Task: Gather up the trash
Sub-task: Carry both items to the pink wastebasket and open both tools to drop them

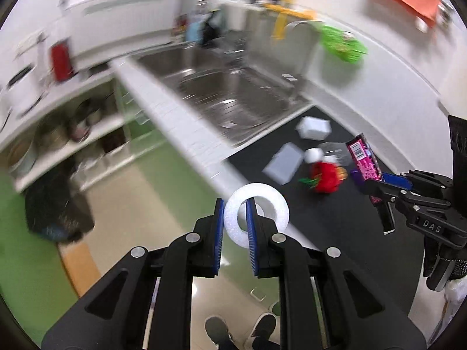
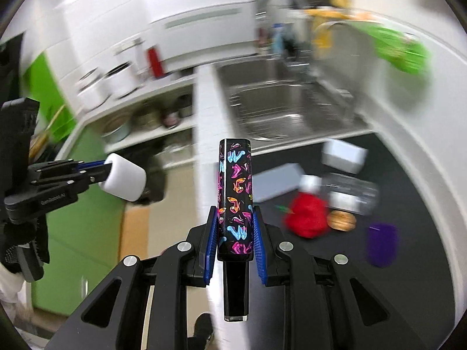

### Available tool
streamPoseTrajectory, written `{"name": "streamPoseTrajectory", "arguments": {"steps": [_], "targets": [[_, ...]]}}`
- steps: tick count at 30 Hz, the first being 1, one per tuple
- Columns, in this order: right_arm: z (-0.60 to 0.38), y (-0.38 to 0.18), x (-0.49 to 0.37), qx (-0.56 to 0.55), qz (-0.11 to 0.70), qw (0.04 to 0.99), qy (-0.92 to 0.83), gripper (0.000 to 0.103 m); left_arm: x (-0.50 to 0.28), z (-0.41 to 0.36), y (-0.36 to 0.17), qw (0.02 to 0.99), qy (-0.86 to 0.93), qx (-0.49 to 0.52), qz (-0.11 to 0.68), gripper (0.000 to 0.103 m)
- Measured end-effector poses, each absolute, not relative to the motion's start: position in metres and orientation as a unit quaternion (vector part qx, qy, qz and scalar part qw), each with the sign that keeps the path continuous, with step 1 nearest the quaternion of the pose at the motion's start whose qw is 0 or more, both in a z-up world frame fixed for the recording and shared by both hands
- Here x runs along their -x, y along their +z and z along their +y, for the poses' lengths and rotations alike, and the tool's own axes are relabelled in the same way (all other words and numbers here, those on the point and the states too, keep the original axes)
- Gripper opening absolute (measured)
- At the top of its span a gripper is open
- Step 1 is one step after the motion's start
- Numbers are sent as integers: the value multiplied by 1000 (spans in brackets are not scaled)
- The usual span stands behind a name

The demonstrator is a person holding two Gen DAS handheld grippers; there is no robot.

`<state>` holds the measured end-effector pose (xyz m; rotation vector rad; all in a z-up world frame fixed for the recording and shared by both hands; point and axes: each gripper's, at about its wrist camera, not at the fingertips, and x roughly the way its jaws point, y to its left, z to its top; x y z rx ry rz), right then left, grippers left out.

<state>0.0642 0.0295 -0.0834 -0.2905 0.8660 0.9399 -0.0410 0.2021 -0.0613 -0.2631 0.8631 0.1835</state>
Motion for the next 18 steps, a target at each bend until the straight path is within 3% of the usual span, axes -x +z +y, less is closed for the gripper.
{"name": "streamPoseTrajectory", "arguments": {"steps": [7, 18], "targets": [[136, -142, -18, 186, 423, 723, 513, 22, 117, 278, -121, 861, 177, 188, 439, 15], [268, -312, 42, 252, 482, 624, 561, 22, 182, 377, -309, 791, 238, 275, 493, 15]]}}
